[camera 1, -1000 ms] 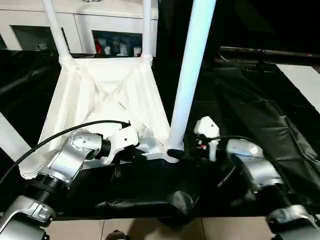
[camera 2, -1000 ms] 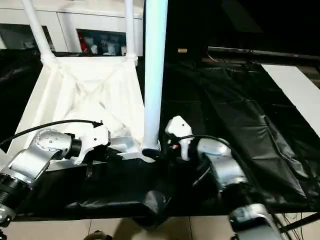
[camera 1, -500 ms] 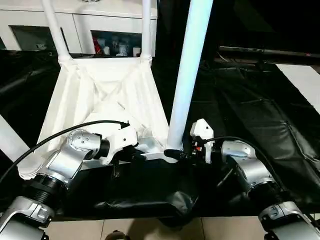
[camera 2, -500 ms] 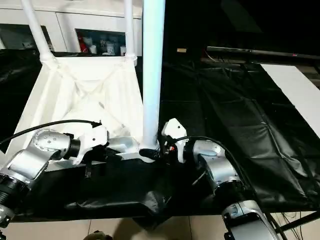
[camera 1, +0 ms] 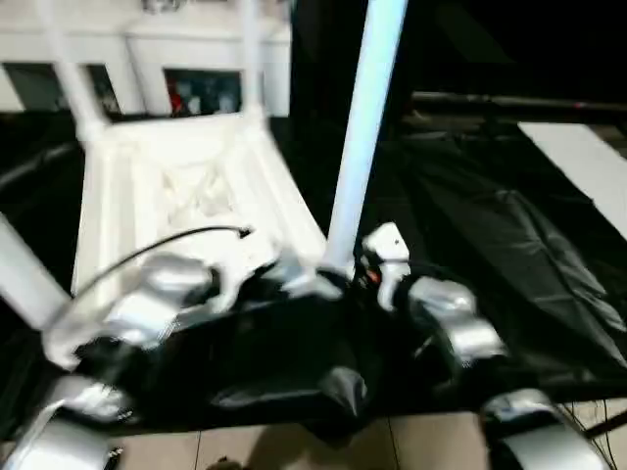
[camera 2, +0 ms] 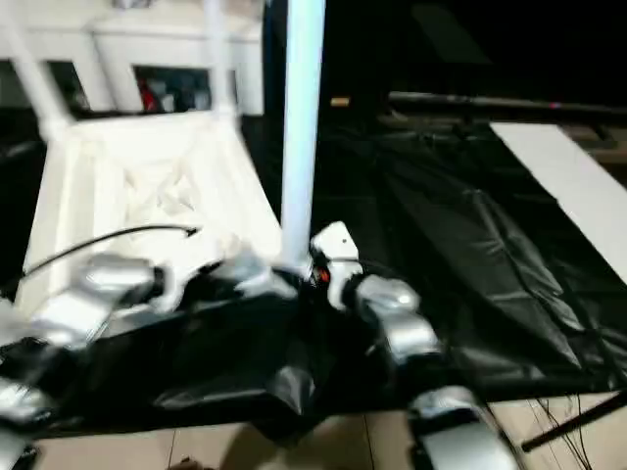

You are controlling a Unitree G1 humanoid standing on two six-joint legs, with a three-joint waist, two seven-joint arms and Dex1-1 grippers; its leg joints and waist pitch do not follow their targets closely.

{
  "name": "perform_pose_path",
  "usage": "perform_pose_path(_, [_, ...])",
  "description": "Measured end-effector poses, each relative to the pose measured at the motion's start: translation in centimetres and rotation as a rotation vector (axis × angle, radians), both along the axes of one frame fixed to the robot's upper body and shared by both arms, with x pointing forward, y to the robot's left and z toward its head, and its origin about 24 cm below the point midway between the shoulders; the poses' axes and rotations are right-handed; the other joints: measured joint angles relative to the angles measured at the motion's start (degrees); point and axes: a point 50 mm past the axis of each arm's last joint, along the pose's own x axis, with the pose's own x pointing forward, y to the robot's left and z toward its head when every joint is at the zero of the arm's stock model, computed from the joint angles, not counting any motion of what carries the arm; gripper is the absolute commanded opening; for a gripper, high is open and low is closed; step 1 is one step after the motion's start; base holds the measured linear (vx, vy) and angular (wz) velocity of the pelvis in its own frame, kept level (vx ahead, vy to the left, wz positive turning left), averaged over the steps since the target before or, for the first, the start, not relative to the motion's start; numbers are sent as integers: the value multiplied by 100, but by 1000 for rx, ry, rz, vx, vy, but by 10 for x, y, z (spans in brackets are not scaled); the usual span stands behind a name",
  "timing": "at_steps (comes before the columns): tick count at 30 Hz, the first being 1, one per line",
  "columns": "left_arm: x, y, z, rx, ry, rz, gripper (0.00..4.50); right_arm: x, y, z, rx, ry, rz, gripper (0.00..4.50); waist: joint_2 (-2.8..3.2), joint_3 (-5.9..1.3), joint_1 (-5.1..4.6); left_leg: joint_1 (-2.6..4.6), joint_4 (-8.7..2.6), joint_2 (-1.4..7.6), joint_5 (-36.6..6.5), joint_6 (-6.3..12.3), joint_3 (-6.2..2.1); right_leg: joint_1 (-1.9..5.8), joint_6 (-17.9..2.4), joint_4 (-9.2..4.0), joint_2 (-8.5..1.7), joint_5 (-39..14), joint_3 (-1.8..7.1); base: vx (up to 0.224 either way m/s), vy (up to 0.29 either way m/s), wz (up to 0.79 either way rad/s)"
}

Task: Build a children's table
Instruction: Rotate leg to tighten

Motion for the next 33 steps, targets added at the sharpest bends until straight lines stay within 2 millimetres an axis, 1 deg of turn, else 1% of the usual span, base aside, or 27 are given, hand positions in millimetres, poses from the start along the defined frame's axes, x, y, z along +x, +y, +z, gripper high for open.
perform_pose_path(1, [3,-7,-2,5,-10,31,0,3,5,0,-11,8,-67,265,7,-6,-8,9,-6,-2,0,0,-5,-2,1,-18,0,-1,-4,0,0,0])
perform_pose_path(3, [6,-14,-3,6,-16,60,0,6,8,-1,-18,16,-127,265,20,-14,-10,5,-14,-7,-1,1,-18,6,1,-59,0,-1,-12,0,0,0])
perform_pose_path(5, [8,-19,-4,3,-11,89,0,7,12,-1,-23,21,-167,265,32,-25,-9,2,-33,-22,-2,3,-26,16,1,-110,-4,-1,-11,0,0,0])
perform_pose_path(8, [11,-25,-5,2,-5,109,0,9,11,0,-34,20,-189,265,33,-27,-8,-6,-54,-57,-5,9,-26,25,1,-167,-22,-1,3,-5,18,-1])
perform_pose_path(9, [11,-26,-5,0,-3,109,0,9,10,-1,-28,23,-192,299,29,-28,-7,-6,-62,-78,-8,14,-26,24,1,-172,-41,0,5,0,0,0])
perform_pose_path(10, [11,-26,-5,-1,-4,109,0,9,9,-1,-18,25,-192,320,27,-29,-13,-5,-65,-105,-16,29,-19,24,1,-172,-77,-1,2,0,0,0])
perform_pose_path(11, [11,-27,-5,-3,-5,108,0,9,7,-1,0,29,-189,334,26,-29,-15,-6,-65,-120,-21,36,-17,26,1,-172,-93,-1,2,0,0,0])
perform_pose_path(13, [11,-28,-3,-7,-12,103,0,9,5,1,42,35,-176,344,26,-27,-18,-18,-65,-137,-21,38,-17,46,0,-177,-108,0,7,0,0,0])
perform_pose_path(14, [11,-27,-3,-7,-12,103,0,9,5,1,50,38,-170,357,26,-27,-22,-18,-65,-139,-21,39,-17,45,0,-178,-110,0,7,0,0,0])
perform_pose_path(15, [11,-27,-2,-8,-12,102,0,9,5,1,54,39,-169,357,26,-27,-21,-18,-65,-140,-22,39,-17,45,0,-178,-111,0,7,0,0,0])
perform_pose_path(16, [11,-27,-2,-8,-12,102,0,9,5,1,59,40,-166,379,26,-27,-21,-17,-68,-140,-22,40,-17,43,0,-178,-111,0,7,0,0,0])
perform_pose_path(17, [12,-27,-2,-9,-14,101,0,9,4,1,61,40,-160,379,26,-27,-18,-17,-74,-140,-22,40,-17,41,0,-178,-111,0,6,0,0,0])
perform_pose_path(19, [11,-27,-1,-12,-19,98,0,10,0,4,61,30,-126,404,23,-24,-13,-25,-88,-140,-22,40,-17,28,0,-177,-111,0,5,0,0,0])
perform_pose_path(20, [11,-26,-1,-16,-20,96,0,11,-6,10,60,0,-95,404,23,-24,-12,-34,-93,-141,-22,40,-17,14,0,-177,-111,0,4,0,0,0])
perform_pose_path(22, [9,-24,0,-31,-23,90,0,14,-11,28,64,-72,-8,404,14,-26,-1,-43,-98,-138,-21,42,-18,3,1,-174,-108,4,1,0,0,0])
perform_pose_path(25, [5,-22,1,-59,-37,76,0,14,-28,40,28,-120,85,404,-25,-32,37,-43,-98,-134,-20,43,-17,7,7,-166,-107,15,0,0,0,0])
perform_pose_path(28, [-1,-19,1,-109,-42,56,0,8,-45,37,-11,-105,156,404,-54,-42,77,-44,-95,-133,-18,51,-13,10,14,-165,-106,68,2,59,-6,1])
perform_pose_path(30, [-4,-18,2,-137,-40,45,0,5,-50,35,-26,-90,195,404,-57,-40,108,-45,-103,-129,-20,54,-8,3,0,-164,-105,95,1,59,-15,1])
perform_pose_path(33, [-7,-15,3,-144,-39,17,0,1,-57,36,-55,-72,275,404,-62,-38,166,-53,-120,-97,-19,53,3,-9,25,-163,-89,77,-15,19,-6,0])
